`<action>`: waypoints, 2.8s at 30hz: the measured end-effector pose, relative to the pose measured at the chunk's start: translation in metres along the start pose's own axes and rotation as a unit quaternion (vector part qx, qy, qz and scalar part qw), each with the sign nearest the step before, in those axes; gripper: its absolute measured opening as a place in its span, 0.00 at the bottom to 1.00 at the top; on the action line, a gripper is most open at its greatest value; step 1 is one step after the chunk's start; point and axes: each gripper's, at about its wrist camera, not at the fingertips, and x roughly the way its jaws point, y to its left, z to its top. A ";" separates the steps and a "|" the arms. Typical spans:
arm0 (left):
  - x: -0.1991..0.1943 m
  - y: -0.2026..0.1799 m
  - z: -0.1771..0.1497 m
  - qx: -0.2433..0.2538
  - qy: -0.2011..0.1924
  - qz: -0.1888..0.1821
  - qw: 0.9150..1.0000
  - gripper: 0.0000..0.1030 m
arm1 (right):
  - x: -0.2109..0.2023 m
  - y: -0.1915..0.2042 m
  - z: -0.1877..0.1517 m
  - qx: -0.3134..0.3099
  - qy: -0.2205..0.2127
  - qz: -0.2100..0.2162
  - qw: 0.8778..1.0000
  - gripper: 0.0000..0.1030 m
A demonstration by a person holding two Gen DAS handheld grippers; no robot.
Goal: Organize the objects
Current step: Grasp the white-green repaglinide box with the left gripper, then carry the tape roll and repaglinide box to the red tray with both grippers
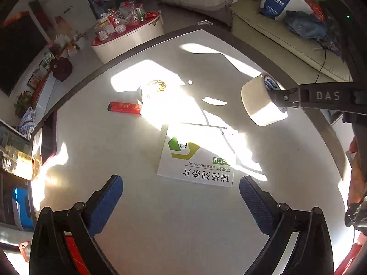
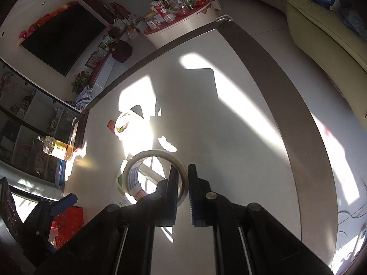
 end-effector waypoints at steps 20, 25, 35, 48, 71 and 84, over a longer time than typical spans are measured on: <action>0.052 0.002 0.038 -0.362 0.121 0.069 0.922 1.00 | -0.095 -0.078 -0.046 0.076 -0.055 0.083 0.992 0.08; 0.074 0.005 0.028 -0.412 0.149 0.046 0.898 1.00 | -0.118 -0.088 -0.055 0.076 -0.073 0.085 0.991 0.09; 0.064 0.011 0.022 -0.411 0.098 0.040 0.906 0.79 | -0.133 -0.101 -0.066 0.085 -0.084 0.094 0.988 0.09; -0.054 -0.003 -0.036 -0.281 -0.050 0.004 0.958 0.78 | -0.138 -0.081 -0.100 0.087 -0.090 0.109 0.986 0.09; -0.182 0.043 -0.228 -0.244 -0.160 0.067 0.954 0.78 | -0.103 0.060 -0.228 0.035 -0.004 0.118 0.992 0.09; -0.196 0.070 -0.262 -0.272 -0.177 0.095 0.941 0.78 | -0.101 0.100 -0.237 0.000 0.009 0.120 0.993 0.09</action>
